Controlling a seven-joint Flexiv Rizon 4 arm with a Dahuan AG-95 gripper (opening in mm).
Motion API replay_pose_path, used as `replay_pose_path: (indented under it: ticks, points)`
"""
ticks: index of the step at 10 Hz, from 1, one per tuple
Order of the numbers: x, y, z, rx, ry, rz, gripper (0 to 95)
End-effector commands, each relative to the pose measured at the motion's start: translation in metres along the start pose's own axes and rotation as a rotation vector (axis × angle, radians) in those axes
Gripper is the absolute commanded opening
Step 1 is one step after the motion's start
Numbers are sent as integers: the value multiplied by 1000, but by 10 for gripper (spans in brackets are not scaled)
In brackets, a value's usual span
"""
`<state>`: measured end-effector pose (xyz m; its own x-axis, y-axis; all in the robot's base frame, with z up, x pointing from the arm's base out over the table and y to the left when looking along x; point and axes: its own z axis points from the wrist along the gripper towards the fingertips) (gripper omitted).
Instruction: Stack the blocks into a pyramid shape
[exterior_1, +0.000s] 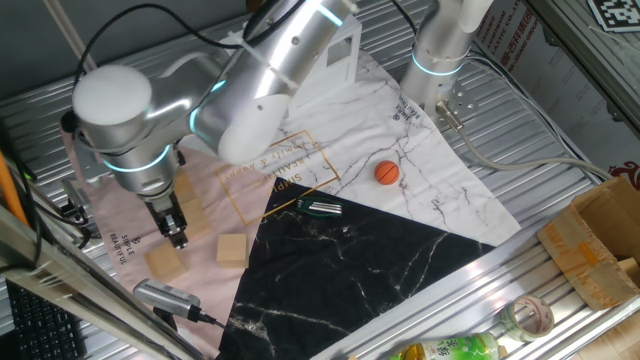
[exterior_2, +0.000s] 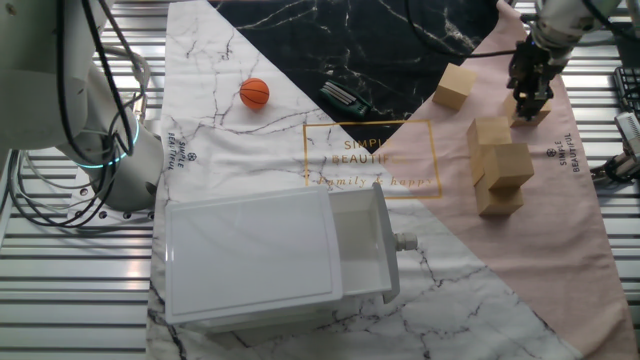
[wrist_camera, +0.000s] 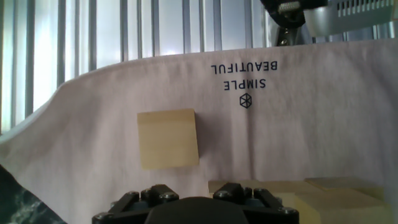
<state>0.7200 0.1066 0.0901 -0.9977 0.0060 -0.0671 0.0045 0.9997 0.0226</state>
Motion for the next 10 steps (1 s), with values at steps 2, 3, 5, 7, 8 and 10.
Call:
replay_pose_path:
  ticks: [2,3,5,7,8,10]
  points:
    - [3,-1,-1,0,-6,-2,570]
    - [3,-1,-1,1,-6,-4,570]
    - [0,6,-4,3,4,-8,570]
    - [-3,7,-3,-3,3,-6,570]
    - [-8,4,-1,-6,3,-15,570]
    - [-13,5,1,-13,7,-14,570]
